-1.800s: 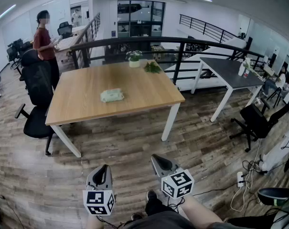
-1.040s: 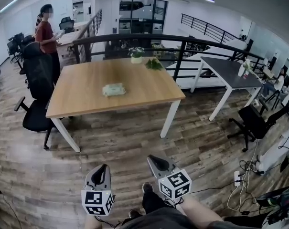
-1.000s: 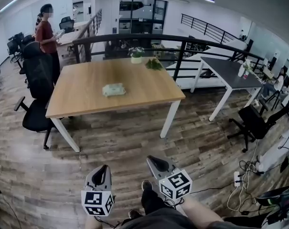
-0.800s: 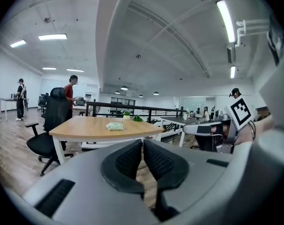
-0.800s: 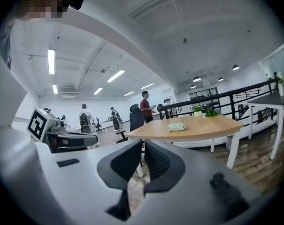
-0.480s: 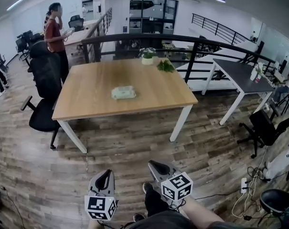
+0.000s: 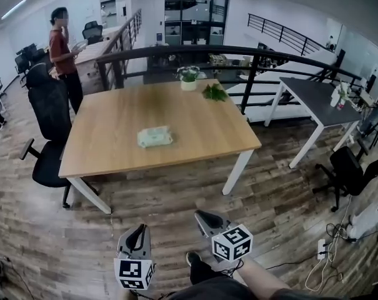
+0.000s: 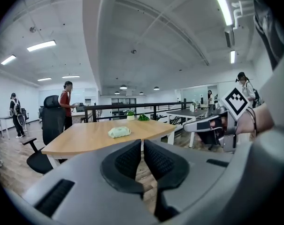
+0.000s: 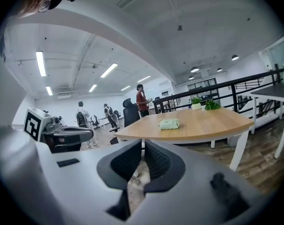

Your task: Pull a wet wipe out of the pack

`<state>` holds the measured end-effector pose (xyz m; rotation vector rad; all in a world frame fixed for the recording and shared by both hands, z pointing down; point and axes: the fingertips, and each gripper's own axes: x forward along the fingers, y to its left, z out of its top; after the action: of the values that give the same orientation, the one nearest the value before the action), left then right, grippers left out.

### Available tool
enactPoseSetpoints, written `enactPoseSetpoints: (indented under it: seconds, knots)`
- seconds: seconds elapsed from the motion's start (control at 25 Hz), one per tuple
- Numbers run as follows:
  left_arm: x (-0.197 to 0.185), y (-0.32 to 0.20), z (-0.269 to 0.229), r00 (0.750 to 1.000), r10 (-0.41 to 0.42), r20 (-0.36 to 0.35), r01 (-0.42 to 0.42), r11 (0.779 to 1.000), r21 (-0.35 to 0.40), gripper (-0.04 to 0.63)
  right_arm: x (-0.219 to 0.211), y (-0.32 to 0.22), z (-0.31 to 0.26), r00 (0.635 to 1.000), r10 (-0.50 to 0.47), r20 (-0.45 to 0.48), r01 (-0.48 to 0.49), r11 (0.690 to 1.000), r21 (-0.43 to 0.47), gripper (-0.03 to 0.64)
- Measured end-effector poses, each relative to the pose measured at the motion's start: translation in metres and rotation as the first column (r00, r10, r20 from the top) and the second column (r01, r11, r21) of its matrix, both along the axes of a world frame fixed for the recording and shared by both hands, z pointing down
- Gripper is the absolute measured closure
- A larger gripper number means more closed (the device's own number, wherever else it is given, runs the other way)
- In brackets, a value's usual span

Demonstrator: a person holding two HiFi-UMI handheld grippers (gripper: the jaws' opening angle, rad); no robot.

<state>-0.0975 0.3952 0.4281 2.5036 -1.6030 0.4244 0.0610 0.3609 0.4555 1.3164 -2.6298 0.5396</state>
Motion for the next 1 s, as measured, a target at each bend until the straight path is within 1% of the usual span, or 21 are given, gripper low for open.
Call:
enactPoseSetpoints:
  seconds: [0.12, 0.32, 0.52, 0.68, 0.84, 1.0]
  knots:
    - [0.009, -0.032, -0.001, 1.000, 0.000, 0.001, 0.000, 1.000, -0.004, 0.569, 0.008, -0.031, -0.002, 1.000, -0.003, 0.003, 0.003, 1.000, 0.002, 0.586]
    - [0.025, -0.076, 0.002, 1.000, -0.016, 0.005, 0.017, 1.000, -0.017, 0.569, 0.016, -0.070, 0.003, 0.999, -0.040, -0.014, 0.040, 0.999, -0.005, 0.586]
    - [0.038, -0.113, 0.005, 0.999, -0.029, 0.019, 0.030, 0.999, -0.039, 0.569, 0.033, -0.113, 0.009, 0.999, -0.038, -0.028, 0.038, 0.999, -0.006, 0.586]
    - [0.045, -0.134, 0.009, 0.998, -0.052, 0.019, 0.053, 0.997, -0.048, 0.569, 0.045, -0.138, 0.014, 0.999, -0.054, -0.001, 0.054, 0.998, -0.014, 0.586]
    - [0.050, -0.153, 0.013, 0.997, -0.073, 0.018, 0.073, 0.996, -0.053, 0.569, 0.053, -0.158, 0.018, 0.998, -0.069, 0.007, 0.069, 0.997, -0.015, 0.586]
    - [0.057, -0.167, 0.012, 0.998, -0.059, 0.029, 0.061, 0.996, -0.066, 0.569, 0.059, -0.174, 0.018, 0.998, -0.061, 0.020, 0.062, 0.998, -0.025, 0.586]
